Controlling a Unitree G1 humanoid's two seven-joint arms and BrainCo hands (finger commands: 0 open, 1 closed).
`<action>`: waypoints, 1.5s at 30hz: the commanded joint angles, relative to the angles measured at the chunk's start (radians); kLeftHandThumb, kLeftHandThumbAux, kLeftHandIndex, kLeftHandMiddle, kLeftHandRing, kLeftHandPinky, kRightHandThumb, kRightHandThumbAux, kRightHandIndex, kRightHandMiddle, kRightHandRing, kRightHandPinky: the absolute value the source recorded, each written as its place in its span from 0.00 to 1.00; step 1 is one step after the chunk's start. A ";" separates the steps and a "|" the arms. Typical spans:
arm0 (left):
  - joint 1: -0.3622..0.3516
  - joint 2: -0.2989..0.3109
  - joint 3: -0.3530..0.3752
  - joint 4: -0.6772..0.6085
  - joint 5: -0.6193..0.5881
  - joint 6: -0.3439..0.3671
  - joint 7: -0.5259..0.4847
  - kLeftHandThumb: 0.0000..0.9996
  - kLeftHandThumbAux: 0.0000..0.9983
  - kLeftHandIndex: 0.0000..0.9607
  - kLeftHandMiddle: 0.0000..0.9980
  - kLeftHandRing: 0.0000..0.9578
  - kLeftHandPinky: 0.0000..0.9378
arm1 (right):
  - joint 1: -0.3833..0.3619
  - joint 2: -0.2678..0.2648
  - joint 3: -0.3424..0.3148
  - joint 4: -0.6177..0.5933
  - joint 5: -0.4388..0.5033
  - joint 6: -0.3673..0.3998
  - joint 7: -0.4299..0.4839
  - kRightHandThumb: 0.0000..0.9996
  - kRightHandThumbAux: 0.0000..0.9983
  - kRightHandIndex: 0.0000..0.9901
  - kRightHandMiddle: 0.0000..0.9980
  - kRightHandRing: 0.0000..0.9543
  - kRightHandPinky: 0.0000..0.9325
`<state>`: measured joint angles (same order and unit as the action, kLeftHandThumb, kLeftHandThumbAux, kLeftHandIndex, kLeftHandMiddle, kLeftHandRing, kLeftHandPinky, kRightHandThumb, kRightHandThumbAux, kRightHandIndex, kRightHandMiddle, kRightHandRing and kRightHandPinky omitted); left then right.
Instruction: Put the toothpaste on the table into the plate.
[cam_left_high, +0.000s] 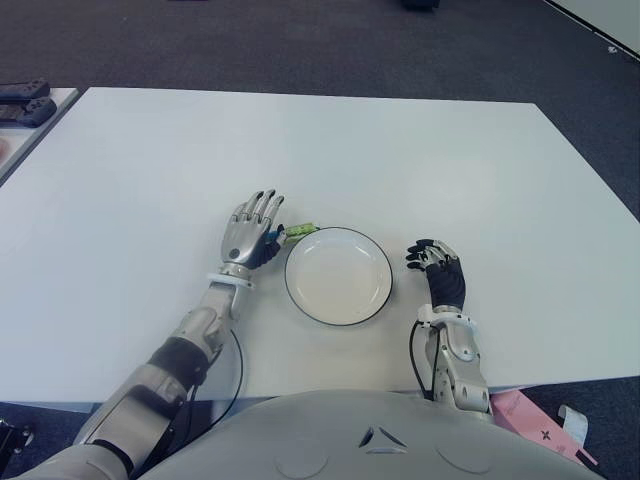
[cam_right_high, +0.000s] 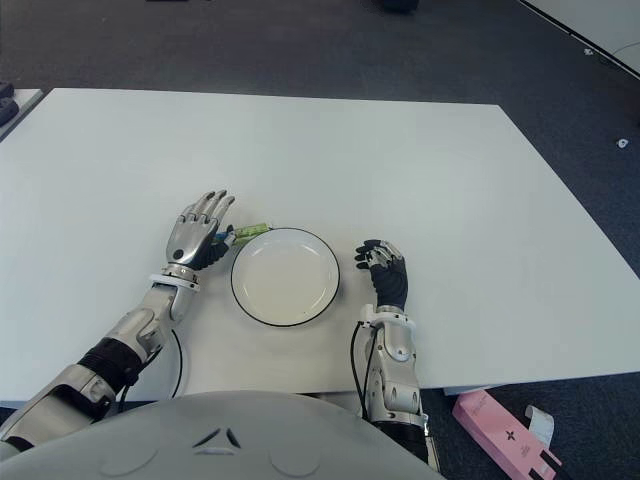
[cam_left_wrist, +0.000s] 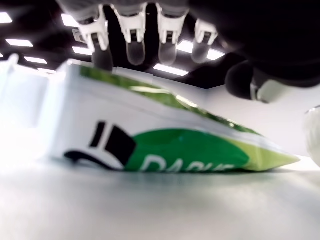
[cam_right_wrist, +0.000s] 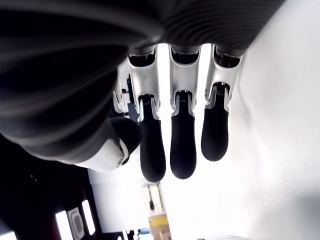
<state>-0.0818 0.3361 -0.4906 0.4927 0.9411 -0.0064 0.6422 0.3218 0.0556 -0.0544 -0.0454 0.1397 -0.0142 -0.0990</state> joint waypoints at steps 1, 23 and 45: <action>0.084 0.003 -0.056 0.112 0.009 0.021 -0.050 0.68 0.30 0.04 0.05 0.08 0.23 | 0.034 0.023 -0.004 0.044 -0.003 0.038 -0.008 0.71 0.72 0.43 0.54 0.55 0.56; 0.076 0.422 0.066 -0.472 -0.156 -0.071 -0.813 0.62 0.22 0.00 0.12 0.14 0.18 | 0.018 0.024 -0.009 0.073 -0.002 0.012 -0.002 0.71 0.72 0.43 0.53 0.53 0.54; -0.073 0.446 0.065 -0.313 -0.213 -0.201 -1.051 0.61 0.16 0.00 0.12 0.13 0.16 | 0.034 0.036 -0.003 0.049 0.007 0.017 -0.013 0.71 0.72 0.44 0.54 0.54 0.55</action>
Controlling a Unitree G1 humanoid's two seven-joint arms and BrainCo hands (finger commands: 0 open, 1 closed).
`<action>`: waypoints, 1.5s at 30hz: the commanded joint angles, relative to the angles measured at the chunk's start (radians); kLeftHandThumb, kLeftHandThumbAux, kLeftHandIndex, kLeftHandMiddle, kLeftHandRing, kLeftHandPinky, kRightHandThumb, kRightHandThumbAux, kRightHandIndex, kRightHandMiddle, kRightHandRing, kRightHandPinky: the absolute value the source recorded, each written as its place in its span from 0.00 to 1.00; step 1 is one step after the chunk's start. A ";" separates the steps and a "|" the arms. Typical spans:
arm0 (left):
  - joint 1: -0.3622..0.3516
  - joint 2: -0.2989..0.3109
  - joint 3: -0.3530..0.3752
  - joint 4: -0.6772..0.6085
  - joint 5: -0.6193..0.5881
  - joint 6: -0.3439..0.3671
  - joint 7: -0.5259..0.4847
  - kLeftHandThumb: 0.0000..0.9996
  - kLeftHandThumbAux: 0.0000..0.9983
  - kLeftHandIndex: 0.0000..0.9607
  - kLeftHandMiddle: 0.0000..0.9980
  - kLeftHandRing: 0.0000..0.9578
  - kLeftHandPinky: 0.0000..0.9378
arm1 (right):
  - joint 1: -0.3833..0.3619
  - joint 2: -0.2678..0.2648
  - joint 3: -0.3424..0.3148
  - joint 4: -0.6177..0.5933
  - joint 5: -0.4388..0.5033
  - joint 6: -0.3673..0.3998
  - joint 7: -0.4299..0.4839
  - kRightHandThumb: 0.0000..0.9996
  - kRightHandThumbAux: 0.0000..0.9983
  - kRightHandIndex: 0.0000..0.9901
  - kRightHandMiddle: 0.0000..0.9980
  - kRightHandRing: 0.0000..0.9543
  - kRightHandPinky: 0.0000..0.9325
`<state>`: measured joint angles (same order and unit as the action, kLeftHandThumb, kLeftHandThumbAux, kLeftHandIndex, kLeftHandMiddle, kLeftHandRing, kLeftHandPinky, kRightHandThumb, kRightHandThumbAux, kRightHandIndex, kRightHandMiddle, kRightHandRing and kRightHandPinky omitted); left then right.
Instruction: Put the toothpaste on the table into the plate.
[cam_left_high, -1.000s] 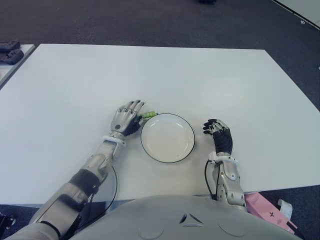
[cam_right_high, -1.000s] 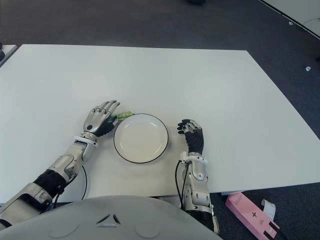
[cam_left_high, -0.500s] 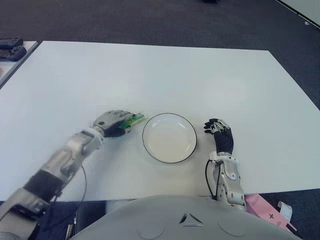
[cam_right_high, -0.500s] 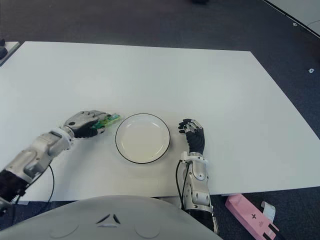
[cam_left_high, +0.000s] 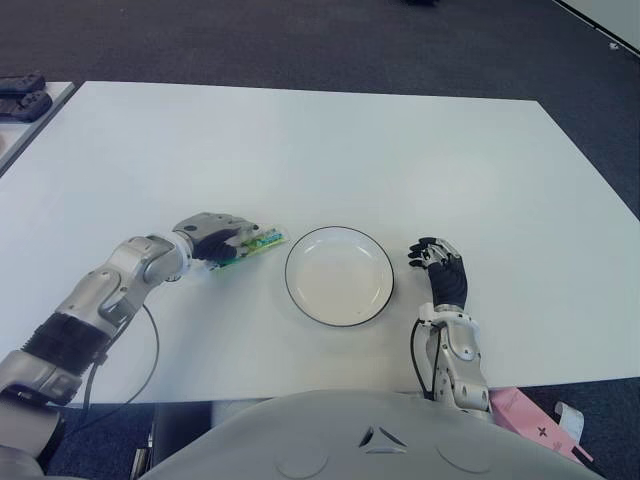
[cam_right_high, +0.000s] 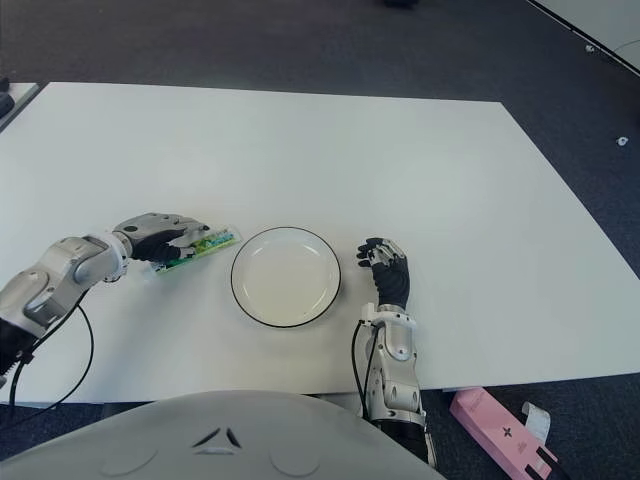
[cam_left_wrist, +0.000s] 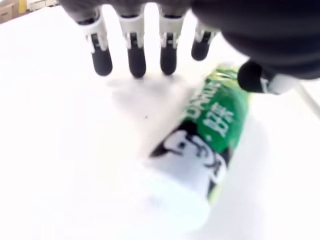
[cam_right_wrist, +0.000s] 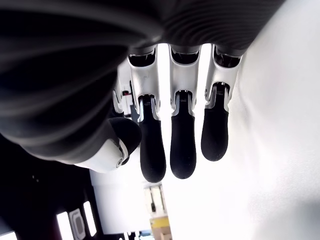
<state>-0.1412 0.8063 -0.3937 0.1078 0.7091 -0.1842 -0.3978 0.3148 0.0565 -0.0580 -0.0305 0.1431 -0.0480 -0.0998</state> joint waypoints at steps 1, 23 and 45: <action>-0.017 -0.026 -0.035 0.083 0.019 -0.029 -0.012 0.61 0.16 0.00 0.13 0.13 0.16 | 0.043 0.035 0.001 0.032 0.003 0.051 -0.012 0.71 0.72 0.44 0.54 0.54 0.55; -0.009 -0.053 -0.069 0.118 0.040 -0.061 -0.021 0.58 0.14 0.00 0.16 0.16 0.19 | 0.069 0.041 -0.001 0.001 0.010 0.058 -0.021 0.71 0.72 0.43 0.54 0.55 0.56; 0.102 -0.053 -0.030 -0.124 -0.018 0.127 -0.192 0.63 0.17 0.00 0.16 0.18 0.21 | 0.070 0.028 0.005 -0.010 0.008 0.069 -0.014 0.71 0.72 0.43 0.54 0.54 0.55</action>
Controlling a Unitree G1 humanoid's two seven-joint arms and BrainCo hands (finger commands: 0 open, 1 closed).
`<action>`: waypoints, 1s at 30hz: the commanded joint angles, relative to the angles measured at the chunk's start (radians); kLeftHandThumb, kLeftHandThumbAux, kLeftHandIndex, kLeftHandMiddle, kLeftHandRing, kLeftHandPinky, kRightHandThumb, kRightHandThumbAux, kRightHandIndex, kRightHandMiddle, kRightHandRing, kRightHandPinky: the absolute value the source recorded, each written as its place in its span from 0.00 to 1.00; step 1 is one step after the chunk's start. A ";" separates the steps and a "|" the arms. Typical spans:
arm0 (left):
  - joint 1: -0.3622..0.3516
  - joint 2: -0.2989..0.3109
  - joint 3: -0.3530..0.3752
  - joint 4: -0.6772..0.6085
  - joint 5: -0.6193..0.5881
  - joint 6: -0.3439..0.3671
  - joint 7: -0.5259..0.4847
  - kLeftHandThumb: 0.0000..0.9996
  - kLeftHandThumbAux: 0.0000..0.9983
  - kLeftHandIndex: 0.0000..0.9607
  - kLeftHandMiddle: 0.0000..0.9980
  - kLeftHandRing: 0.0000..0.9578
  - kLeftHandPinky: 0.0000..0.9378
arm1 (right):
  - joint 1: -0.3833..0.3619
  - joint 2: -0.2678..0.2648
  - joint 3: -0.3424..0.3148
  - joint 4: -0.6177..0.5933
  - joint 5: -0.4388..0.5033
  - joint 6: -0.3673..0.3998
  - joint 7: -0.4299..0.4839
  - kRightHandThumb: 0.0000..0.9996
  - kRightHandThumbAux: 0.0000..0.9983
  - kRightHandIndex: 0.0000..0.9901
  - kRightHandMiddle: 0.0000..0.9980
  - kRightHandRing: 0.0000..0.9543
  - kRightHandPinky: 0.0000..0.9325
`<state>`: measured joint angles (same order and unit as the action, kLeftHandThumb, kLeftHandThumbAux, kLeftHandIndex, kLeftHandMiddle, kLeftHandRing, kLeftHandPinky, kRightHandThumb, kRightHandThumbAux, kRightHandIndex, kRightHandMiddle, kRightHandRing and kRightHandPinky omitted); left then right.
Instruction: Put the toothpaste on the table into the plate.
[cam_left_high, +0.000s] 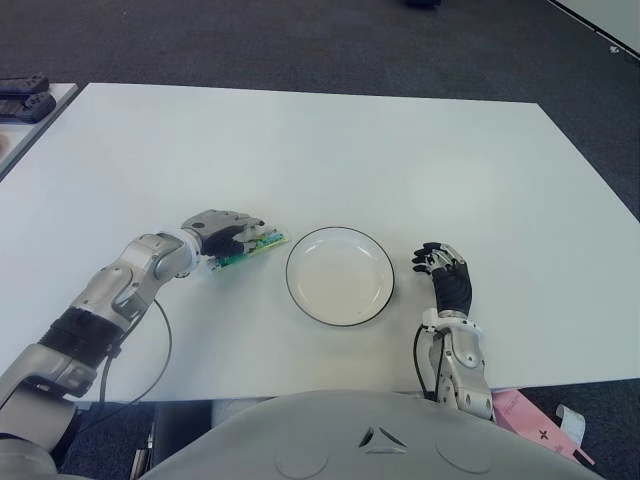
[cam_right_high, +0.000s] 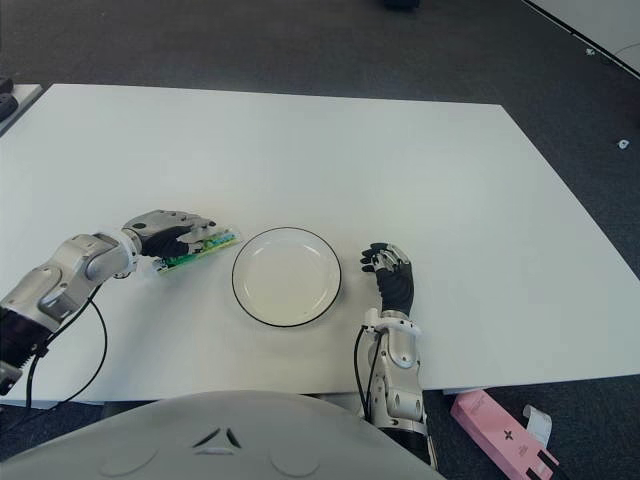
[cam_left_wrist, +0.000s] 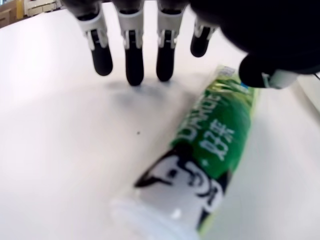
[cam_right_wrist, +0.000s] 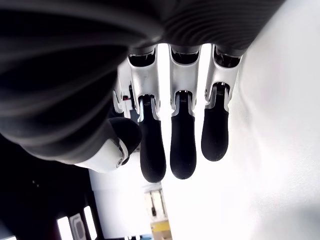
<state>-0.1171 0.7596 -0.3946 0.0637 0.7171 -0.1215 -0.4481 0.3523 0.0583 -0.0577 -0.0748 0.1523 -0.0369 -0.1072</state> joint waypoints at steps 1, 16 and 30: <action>0.080 -0.004 -0.028 -0.094 -0.026 0.076 -0.152 0.63 0.17 0.00 0.16 0.19 0.21 | 0.033 0.026 0.004 0.034 -0.002 0.058 -0.007 0.71 0.72 0.43 0.54 0.54 0.55; 0.125 -0.002 -0.048 -0.286 0.069 0.271 -0.318 0.61 0.19 0.00 0.15 0.17 0.22 | 0.034 0.027 0.007 0.036 -0.007 0.055 -0.007 0.71 0.72 0.44 0.54 0.54 0.55; 0.272 -0.113 -0.055 -0.391 0.232 0.485 -0.284 0.66 0.24 0.00 0.10 0.16 0.26 | 0.040 0.031 0.010 0.039 -0.010 0.039 -0.010 0.71 0.72 0.43 0.55 0.56 0.57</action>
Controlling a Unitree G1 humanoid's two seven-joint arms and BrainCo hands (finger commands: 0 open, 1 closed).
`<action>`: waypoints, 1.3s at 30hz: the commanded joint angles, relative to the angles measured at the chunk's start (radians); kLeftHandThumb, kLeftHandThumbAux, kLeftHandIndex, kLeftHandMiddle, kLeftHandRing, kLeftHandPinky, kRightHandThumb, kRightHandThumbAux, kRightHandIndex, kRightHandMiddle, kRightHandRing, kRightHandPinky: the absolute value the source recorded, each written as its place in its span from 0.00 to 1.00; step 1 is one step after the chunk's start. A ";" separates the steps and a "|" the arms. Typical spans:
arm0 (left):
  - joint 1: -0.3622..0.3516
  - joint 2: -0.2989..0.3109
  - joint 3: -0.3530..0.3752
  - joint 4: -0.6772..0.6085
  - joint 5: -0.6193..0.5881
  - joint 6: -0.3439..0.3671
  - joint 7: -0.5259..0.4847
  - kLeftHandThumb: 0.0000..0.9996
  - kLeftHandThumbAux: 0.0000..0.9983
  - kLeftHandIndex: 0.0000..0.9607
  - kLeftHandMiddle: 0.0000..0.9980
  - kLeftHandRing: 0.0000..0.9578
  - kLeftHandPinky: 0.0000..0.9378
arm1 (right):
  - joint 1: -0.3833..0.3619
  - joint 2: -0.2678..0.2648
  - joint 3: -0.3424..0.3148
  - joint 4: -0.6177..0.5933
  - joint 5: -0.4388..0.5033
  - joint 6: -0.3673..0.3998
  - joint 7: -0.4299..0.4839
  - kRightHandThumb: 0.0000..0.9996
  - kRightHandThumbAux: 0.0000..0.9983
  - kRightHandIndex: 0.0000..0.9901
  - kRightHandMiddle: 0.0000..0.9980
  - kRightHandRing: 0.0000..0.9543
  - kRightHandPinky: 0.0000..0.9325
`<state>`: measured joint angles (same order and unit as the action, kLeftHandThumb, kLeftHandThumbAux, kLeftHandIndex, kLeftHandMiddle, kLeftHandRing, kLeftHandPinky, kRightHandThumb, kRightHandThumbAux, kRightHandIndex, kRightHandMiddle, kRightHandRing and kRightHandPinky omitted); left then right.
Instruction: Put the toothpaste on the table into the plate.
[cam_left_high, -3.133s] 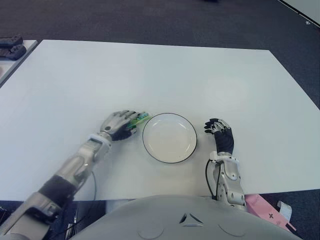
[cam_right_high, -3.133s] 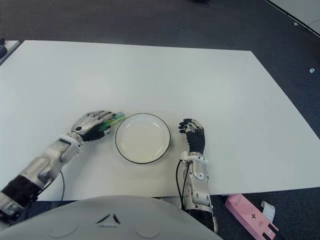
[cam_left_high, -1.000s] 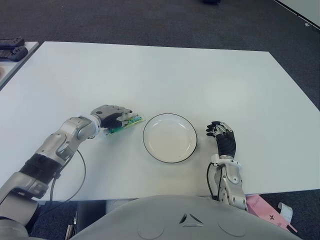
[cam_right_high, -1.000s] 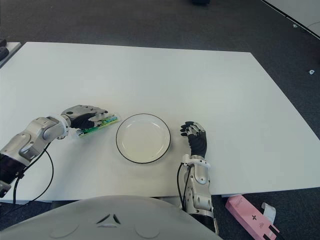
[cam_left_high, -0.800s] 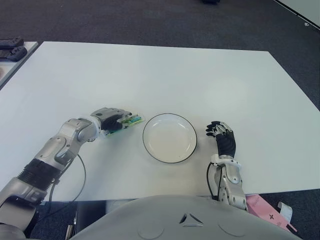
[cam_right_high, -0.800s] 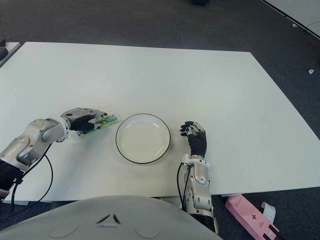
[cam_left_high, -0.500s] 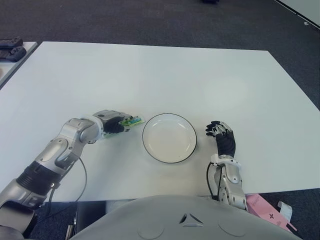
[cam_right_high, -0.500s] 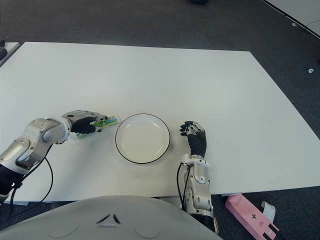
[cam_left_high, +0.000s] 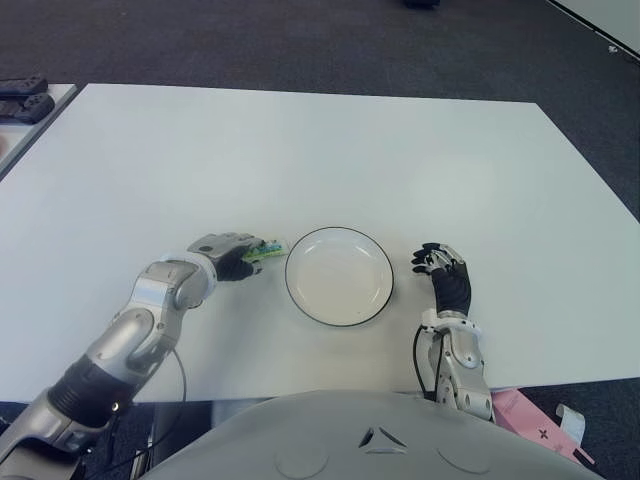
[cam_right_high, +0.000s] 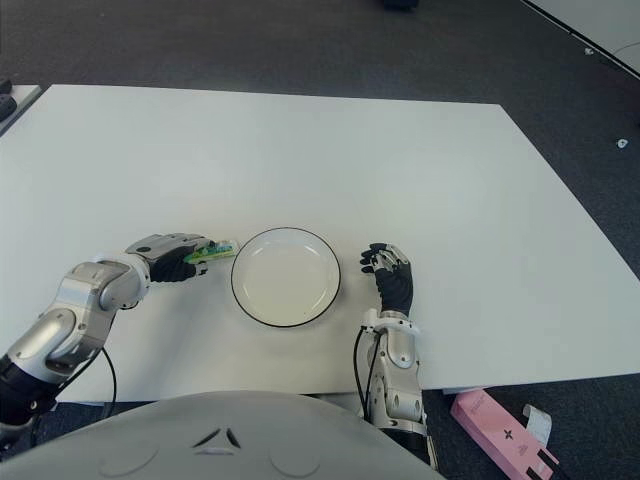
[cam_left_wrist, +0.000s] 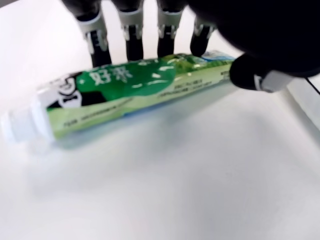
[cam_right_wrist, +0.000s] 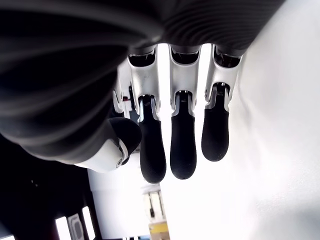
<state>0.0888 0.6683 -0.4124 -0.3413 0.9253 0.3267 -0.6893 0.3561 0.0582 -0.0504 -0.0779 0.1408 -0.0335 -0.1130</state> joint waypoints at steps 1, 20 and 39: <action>0.073 -0.031 -0.040 0.008 0.036 0.048 -0.042 0.66 0.24 0.00 0.10 0.17 0.26 | 0.036 0.032 0.002 0.043 0.002 0.036 -0.004 0.71 0.72 0.43 0.55 0.56 0.57; 0.150 -0.197 -0.074 0.062 0.228 0.183 0.092 0.68 0.29 0.00 0.12 0.19 0.26 | 0.032 0.044 -0.006 0.054 0.018 0.027 -0.010 0.71 0.72 0.43 0.54 0.56 0.57; 0.180 -0.352 -0.047 0.260 0.235 0.189 0.400 0.69 0.27 0.00 0.04 0.07 0.14 | 0.029 0.040 -0.011 0.055 0.029 0.032 -0.010 0.71 0.72 0.43 0.55 0.56 0.57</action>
<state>0.2230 0.3364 -0.4580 -0.1981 1.2254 0.5045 -0.2792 0.3573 0.0592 -0.0579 -0.0636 0.1597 -0.0481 -0.1135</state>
